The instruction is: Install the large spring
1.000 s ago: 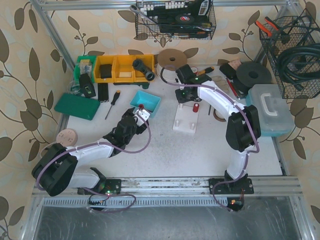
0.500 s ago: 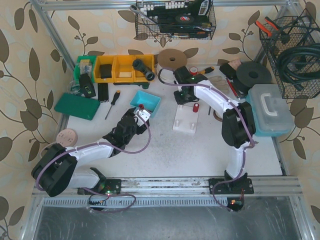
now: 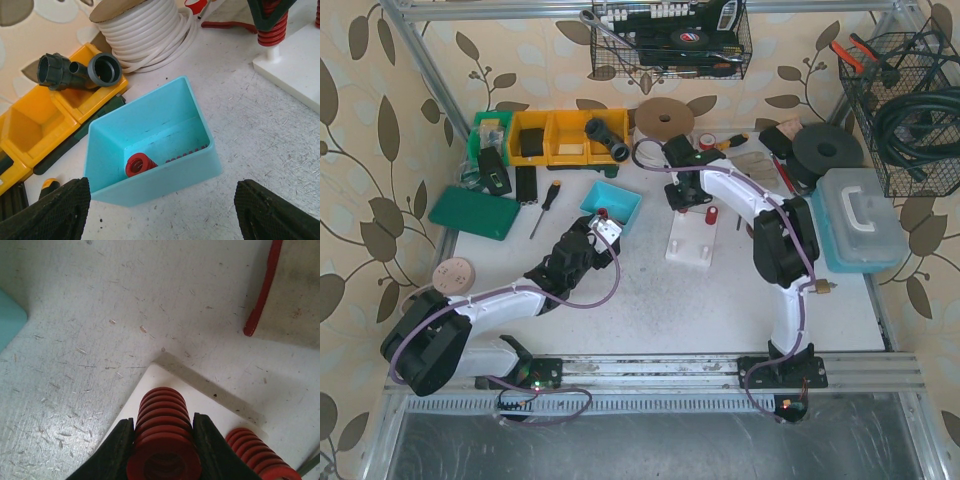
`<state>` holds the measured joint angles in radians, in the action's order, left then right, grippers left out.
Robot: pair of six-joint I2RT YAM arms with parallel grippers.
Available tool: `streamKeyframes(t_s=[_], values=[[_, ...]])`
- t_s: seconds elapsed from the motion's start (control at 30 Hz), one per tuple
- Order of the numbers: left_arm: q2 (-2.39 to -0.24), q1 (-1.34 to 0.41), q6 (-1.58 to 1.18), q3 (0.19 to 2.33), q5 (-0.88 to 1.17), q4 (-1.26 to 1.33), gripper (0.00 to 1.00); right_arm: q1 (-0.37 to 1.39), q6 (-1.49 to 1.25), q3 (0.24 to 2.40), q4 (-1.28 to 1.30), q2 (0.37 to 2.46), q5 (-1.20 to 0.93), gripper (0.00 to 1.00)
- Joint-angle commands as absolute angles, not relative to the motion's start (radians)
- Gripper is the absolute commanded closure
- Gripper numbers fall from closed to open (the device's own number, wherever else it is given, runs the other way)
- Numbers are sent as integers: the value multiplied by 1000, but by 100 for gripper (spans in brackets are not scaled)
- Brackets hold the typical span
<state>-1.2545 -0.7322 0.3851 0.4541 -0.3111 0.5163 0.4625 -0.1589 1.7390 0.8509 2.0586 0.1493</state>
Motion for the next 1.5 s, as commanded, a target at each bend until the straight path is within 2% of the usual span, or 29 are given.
streamKeyframes(t_s=[0.0, 0.27, 0.43, 0.53, 0.73, 0.87, 0.97, 1.03, 1.17, 1.23, 1.4, 1.47], values=[[-1233, -727, 384, 459, -292, 524, 19, 462, -153, 1781, 868, 2113, 159, 100], [-1226, -727, 392, 457, -291, 519, 19, 461, -158, 1799, 883, 2129, 144, 69], [-1223, -727, 397, 462, -304, 499, 19, 458, -173, 1791, 894, 2071, 150, 47], [-1217, -727, 385, 467, -307, 490, 16, 458, -177, 1753, 884, 1990, 150, 39], [-1224, -724, 257, 528, -397, 437, 15, 458, -225, 1514, 764, 1726, 135, 25], [-1252, -675, 69, 653, -484, 236, 12, 460, -260, 1300, 637, 1531, 122, 18], [-1285, -599, -25, 783, -409, 60, 12, 461, -281, 1171, 547, 1415, 60, 3], [-1315, -542, -54, 849, -353, -2, 19, 464, -311, 1094, 493, 1344, 47, 0], [-1389, -476, -37, 961, -238, -73, 36, 469, -374, 950, 369, 1245, 57, 0], [-1447, -462, -15, 1037, -196, -144, 41, 471, -395, 902, 319, 1217, 61, 0], [-1637, -453, 28, 1283, -126, -398, 52, 476, -404, 887, 295, 1212, 57, 0], [-1701, -453, 34, 1370, -91, -486, 61, 476, -400, 891, 300, 1213, 63, 1]])
